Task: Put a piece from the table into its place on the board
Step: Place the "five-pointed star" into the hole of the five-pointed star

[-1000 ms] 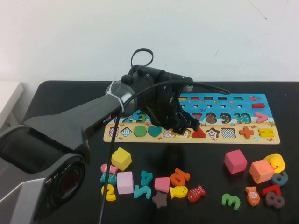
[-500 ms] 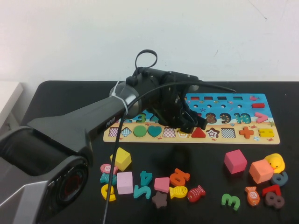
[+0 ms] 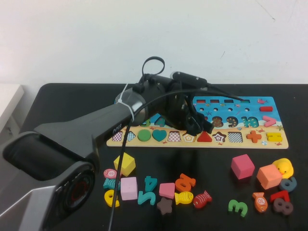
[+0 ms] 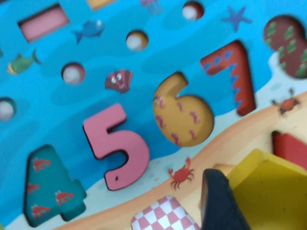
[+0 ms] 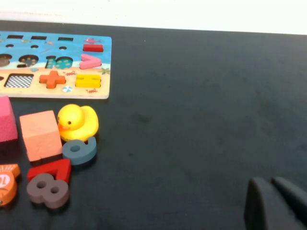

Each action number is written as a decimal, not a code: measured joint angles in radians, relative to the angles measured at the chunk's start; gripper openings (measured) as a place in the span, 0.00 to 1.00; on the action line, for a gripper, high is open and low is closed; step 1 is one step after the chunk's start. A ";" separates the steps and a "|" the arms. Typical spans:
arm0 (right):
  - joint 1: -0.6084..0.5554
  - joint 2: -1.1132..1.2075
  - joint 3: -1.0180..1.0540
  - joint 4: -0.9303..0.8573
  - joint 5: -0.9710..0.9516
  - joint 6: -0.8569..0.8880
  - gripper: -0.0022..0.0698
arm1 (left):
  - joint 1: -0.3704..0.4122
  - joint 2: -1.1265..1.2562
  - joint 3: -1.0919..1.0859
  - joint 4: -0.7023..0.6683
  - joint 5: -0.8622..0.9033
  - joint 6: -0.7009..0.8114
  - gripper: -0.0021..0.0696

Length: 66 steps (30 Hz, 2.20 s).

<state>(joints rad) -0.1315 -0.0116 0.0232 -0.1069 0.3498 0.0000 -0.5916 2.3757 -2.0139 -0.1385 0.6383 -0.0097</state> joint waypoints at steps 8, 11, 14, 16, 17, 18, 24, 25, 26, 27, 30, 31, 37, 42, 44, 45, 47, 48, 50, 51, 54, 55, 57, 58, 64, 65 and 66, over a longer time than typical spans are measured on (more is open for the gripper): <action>0.000 0.000 0.000 0.000 0.000 0.000 0.06 | 0.000 0.047 -0.002 0.004 -0.011 0.001 0.46; 0.000 0.000 0.000 0.000 0.000 0.000 0.06 | 0.000 0.047 -0.002 0.004 -0.011 0.001 0.46; 0.000 0.000 0.000 0.000 0.000 0.000 0.06 | 0.000 0.047 -0.004 0.004 -0.011 0.001 0.46; 0.000 0.000 0.000 0.000 0.000 0.000 0.06 | 0.000 0.047 -0.004 0.004 -0.007 -0.001 0.46; 0.000 0.000 0.000 0.000 0.000 0.000 0.06 | 0.000 0.047 -0.004 0.004 -0.003 -0.006 0.46; 0.000 0.000 0.000 0.000 0.000 0.000 0.06 | 0.000 0.047 -0.004 0.004 -0.001 -0.018 0.46; 0.000 0.000 0.000 0.000 0.000 0.000 0.06 | 0.000 0.047 -0.012 0.007 0.020 -0.060 0.46; 0.000 0.000 0.000 0.000 0.000 0.000 0.06 | 0.000 0.047 -0.012 0.007 0.022 -0.062 0.46; 0.000 0.000 0.000 0.000 0.000 0.000 0.06 | 0.000 0.047 -0.012 0.006 0.025 -0.062 0.46; 0.000 0.000 0.000 0.000 0.000 0.000 0.06 | 0.000 0.047 -0.012 0.006 0.027 -0.062 0.46; 0.000 0.000 0.000 0.000 0.000 0.000 0.06 | 0.000 0.047 -0.020 0.006 0.042 -0.063 0.46; 0.000 0.000 0.000 0.000 0.000 0.000 0.06 | 0.000 0.047 -0.021 0.006 0.047 -0.065 0.46; 0.000 0.000 0.000 0.000 0.000 0.000 0.06 | 0.000 0.051 -0.044 0.004 0.084 -0.070 0.55; 0.000 0.000 0.000 0.000 0.000 0.000 0.06 | 0.000 0.069 -0.096 0.012 0.152 -0.075 0.62; 0.000 0.000 0.000 0.000 0.000 0.000 0.06 | 0.000 0.070 -0.139 0.031 0.175 -0.075 0.63; 0.000 0.000 0.000 0.000 0.000 0.000 0.06 | 0.000 0.071 -0.163 0.043 0.191 -0.075 0.63; 0.000 0.000 0.000 0.000 0.000 0.000 0.06 | 0.000 0.071 -0.208 0.059 0.217 -0.075 0.63; 0.000 0.000 0.000 0.000 0.000 0.000 0.06 | 0.000 0.071 -0.231 0.063 0.231 -0.075 0.63; 0.000 0.000 0.000 0.000 0.000 0.000 0.06 | 0.000 0.071 -0.260 0.067 0.253 -0.075 0.63; 0.000 0.000 0.000 0.000 0.000 0.000 0.06 | 0.000 0.071 -0.270 0.069 0.263 -0.075 0.62; 0.000 0.000 0.000 0.000 0.000 0.000 0.06 | 0.000 0.071 -0.276 0.051 0.299 -0.075 0.53; 0.000 0.000 0.000 0.000 0.000 0.000 0.06 | 0.000 0.071 -0.276 0.038 0.308 -0.075 0.48; 0.000 0.000 0.000 0.000 0.000 0.000 0.06 | 0.000 0.071 -0.278 -0.001 0.319 -0.073 0.37; 0.000 0.000 0.000 0.000 0.000 0.000 0.06 | 0.000 0.071 -0.279 -0.020 0.324 -0.071 0.30; 0.000 0.000 0.000 0.000 0.000 0.000 0.06 | 0.000 0.082 -0.279 -0.115 0.314 -0.041 0.05; 0.000 0.000 0.000 0.000 0.000 0.000 0.06 | 0.000 0.085 -0.279 -0.123 0.314 -0.041 0.04; 0.000 0.000 0.000 0.000 0.000 0.000 0.06 | -0.001 0.091 -0.279 -0.125 0.314 -0.041 0.04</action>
<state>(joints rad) -0.1315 -0.0116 0.0232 -0.1069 0.3498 0.0000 -0.5923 2.4662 -2.2932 -0.2633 0.9518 -0.0503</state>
